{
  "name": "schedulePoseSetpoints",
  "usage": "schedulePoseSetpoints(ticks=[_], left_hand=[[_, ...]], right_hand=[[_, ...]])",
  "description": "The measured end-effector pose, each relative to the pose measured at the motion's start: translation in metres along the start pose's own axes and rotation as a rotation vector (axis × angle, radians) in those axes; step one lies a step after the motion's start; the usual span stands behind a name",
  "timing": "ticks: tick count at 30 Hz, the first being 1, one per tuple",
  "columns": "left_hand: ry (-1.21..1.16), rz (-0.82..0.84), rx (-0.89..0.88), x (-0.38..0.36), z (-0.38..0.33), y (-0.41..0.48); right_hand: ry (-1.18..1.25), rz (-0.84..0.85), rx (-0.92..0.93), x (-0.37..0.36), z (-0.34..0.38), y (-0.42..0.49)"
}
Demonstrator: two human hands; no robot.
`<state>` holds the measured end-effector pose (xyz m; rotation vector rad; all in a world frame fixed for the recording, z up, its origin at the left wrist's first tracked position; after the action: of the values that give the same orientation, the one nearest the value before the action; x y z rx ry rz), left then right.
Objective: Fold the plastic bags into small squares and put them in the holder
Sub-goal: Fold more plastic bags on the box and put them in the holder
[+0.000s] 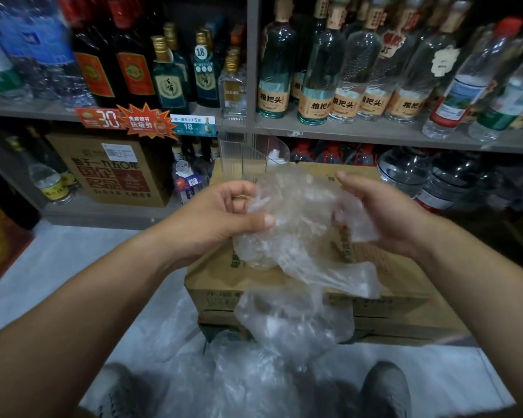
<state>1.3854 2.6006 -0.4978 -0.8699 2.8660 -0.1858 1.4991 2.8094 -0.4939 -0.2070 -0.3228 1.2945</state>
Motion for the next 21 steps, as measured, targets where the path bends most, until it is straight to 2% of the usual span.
schedulePoseSetpoints(ticks=[2, 3, 5, 9, 11, 14, 17, 21], left_hand=[[0.017, -0.011, -0.002, 0.004, -0.002, 0.0], [0.037, -0.014, -0.005, 0.005, -0.004, -0.001], [0.102, -0.02, -0.04, 0.001, -0.007, -0.002], [0.293, -0.069, -0.21, -0.011, -0.011, -0.002], [0.371, -0.077, -0.28, -0.014, -0.011, -0.003], [0.398, -0.075, -0.297, -0.009, -0.009, -0.005], [0.394, -0.036, -0.214, -0.001, -0.003, -0.008], [0.276, -0.062, -0.13, -0.003, 0.001, -0.007]], right_hand=[[-0.324, -0.155, 0.04, 0.01, 0.007, 0.001], [-0.37, -0.198, 0.068, 0.011, 0.013, 0.0], [-0.336, -0.183, 0.08, 0.01, 0.02, -0.003], [-0.388, 0.053, 0.016, -0.014, 0.017, -0.01], [-0.366, 0.086, 0.033, -0.027, 0.012, -0.01], [-0.255, 0.048, 0.047, -0.032, 0.003, -0.007], [-0.147, -0.059, 0.112, -0.025, -0.001, -0.005], [-0.201, -0.178, 0.272, -0.024, 0.002, -0.008]])
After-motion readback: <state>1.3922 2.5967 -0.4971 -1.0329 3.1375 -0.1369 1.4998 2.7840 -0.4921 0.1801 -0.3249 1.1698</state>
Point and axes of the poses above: each hand's wrist, its own y-axis towards the middle knuckle, its own x-axis out of the back of the hand, z = x × y, the point moved 4 cm from there along y, towards the middle knuckle, and after that the axes turned 6 degrees about -y, right-handed, at the moved point
